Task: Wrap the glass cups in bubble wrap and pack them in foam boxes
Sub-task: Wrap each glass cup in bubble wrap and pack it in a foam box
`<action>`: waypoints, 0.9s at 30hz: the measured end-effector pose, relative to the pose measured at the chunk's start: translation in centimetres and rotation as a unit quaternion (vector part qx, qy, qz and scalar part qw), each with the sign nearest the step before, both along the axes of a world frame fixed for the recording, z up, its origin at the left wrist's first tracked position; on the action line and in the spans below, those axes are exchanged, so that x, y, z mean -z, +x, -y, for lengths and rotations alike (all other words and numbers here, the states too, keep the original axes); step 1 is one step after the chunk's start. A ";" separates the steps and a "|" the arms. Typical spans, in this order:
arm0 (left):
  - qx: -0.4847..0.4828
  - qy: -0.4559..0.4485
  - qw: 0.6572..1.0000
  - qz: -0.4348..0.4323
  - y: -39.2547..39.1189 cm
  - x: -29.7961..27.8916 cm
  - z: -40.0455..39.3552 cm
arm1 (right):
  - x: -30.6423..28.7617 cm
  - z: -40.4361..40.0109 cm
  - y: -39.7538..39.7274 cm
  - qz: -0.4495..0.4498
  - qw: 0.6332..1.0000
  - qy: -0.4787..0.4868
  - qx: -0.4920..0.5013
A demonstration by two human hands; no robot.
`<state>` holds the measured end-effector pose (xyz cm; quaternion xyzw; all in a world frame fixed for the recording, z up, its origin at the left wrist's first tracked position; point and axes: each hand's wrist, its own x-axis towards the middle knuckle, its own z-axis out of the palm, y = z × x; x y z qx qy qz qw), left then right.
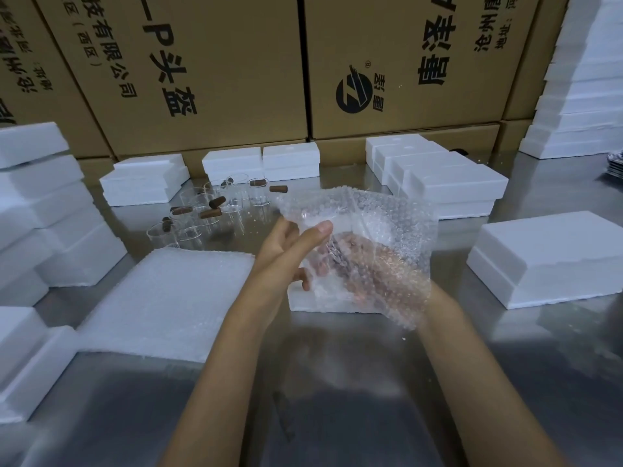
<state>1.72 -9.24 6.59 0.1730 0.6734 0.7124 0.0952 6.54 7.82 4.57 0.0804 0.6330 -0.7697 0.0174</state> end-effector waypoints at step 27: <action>0.042 0.157 0.983 0.081 0.3 -0.5 -0.4 | -1.0 0.3 -0.7 -0.190 0.970 -0.059 0.138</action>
